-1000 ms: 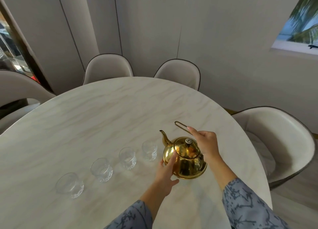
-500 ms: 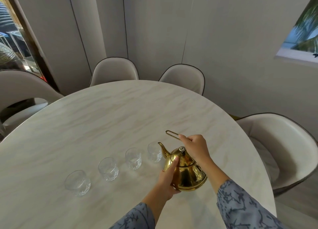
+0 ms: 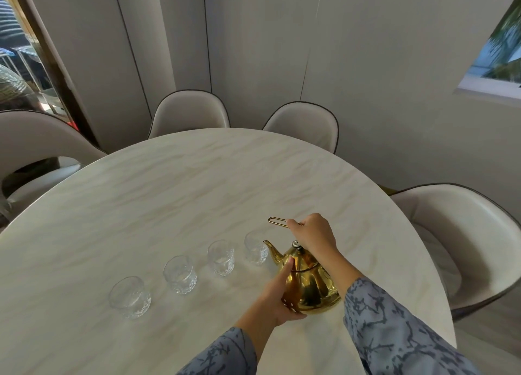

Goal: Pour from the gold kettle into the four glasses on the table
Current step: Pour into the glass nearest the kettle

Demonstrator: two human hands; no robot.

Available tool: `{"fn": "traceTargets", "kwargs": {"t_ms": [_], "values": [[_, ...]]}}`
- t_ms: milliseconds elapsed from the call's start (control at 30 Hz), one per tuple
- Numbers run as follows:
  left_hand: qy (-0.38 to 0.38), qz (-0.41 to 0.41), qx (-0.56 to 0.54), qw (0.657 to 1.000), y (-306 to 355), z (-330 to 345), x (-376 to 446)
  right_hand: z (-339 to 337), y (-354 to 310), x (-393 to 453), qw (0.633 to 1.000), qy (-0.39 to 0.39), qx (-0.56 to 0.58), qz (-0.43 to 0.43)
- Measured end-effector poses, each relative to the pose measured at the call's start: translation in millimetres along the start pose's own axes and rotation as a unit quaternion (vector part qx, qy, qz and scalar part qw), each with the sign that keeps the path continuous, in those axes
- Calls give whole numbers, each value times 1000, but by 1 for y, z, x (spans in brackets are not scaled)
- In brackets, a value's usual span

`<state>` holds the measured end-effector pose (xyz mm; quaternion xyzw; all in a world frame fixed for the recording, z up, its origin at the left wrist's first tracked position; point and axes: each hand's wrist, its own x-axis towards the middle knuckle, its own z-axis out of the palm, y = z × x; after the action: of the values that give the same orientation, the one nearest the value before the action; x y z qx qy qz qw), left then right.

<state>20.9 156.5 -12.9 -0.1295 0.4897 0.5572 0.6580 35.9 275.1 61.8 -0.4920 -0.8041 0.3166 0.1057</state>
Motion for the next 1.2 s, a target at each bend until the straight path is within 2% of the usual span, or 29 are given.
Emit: {"fn": "traceTargets", "kwargs": {"t_ms": [200,1200], "values": [[-6,-17,-22,1000,2,6,-4,-3,-12,4,999,-6,-35,5],[-10,-2,-75,997,10,31,-19,-31,-39,10,995,-13,-98,-18]]}}
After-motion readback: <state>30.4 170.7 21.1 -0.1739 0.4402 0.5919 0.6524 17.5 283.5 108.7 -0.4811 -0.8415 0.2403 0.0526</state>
